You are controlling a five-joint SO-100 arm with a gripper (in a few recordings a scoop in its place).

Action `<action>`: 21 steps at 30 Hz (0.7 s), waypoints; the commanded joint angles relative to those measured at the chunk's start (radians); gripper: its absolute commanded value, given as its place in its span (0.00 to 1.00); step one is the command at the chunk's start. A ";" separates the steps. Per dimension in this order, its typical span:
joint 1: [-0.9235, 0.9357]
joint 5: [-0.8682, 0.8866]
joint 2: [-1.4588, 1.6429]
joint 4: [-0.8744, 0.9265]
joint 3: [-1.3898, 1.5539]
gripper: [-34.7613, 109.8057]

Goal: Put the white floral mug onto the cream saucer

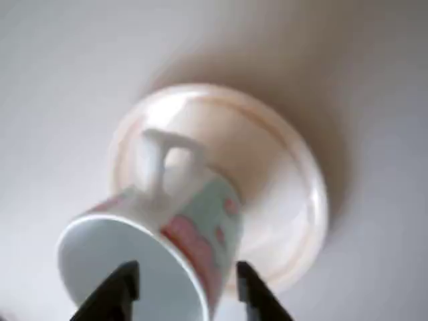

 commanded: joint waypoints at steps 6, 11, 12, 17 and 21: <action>0.143 0.034 0.187 0.137 -0.176 0.36; 0.150 -0.048 0.236 0.141 -0.089 0.36; 0.155 -0.048 0.239 0.133 -0.074 0.36; 0.291 -0.051 0.178 0.075 -0.061 0.36; 0.431 -0.077 0.110 0.003 -0.061 0.36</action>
